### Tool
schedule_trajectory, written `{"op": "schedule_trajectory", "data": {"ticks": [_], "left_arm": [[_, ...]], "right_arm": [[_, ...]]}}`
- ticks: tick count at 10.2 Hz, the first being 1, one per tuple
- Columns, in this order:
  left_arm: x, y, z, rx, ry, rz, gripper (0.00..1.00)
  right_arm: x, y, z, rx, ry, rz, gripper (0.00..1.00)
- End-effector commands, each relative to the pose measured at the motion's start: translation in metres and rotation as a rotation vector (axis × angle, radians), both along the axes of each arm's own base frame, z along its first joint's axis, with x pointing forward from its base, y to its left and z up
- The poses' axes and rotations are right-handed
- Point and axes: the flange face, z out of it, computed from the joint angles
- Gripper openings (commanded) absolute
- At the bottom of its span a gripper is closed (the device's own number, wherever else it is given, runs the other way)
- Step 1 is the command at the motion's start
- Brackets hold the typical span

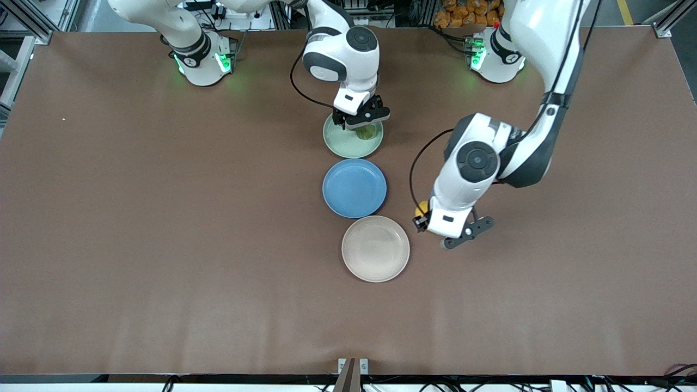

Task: Pick lemon and lettuce from plates
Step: 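Lift the lemon with the left gripper while the right gripper reaches the lettuce, then carry the lemon away with the left gripper while the right gripper grasps lettuce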

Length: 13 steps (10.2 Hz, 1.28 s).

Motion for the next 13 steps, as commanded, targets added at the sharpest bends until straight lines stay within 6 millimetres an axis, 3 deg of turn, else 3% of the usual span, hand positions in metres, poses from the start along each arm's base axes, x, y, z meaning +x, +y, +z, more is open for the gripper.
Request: {"op": "schedule_trajectory", "data": {"ticks": [1, 5, 8, 9, 10, 11, 13], "left_arm": [[-0.011, 0.065, 0.012, 0.035, 0.011, -0.102, 0.00], [0.007, 0.174, -0.005, 0.137, 0.040, -0.254, 0.00], [0.010, 0.250, -0.021, 0.129, 0.016, -0.334, 0.00], [0.008, 0.270, -0.033, 0.125, -0.022, -0.351, 0.00], [0.009, 0.292, -0.044, 0.125, -0.043, -0.386, 0.00], [0.010, 0.301, -0.056, 0.122, -0.039, -0.407, 0.00], [0.012, 0.310, -0.078, 0.117, -0.048, -0.403, 0.00]], "right_arm": [[-0.007, 0.004, -0.012, -0.010, -0.009, -0.005, 1.00], [-0.010, 0.000, -0.042, -0.051, -0.022, 0.010, 1.00], [-0.017, 0.002, -0.053, -0.055, -0.030, 0.014, 0.97], [-0.020, 0.004, -0.053, -0.054, -0.030, 0.012, 0.88], [-0.019, 0.005, -0.052, -0.052, -0.027, 0.006, 0.65], [-0.016, 0.005, -0.051, -0.051, -0.025, -0.004, 0.45], [-0.013, 0.005, -0.049, -0.051, -0.026, -0.040, 0.22]]}}
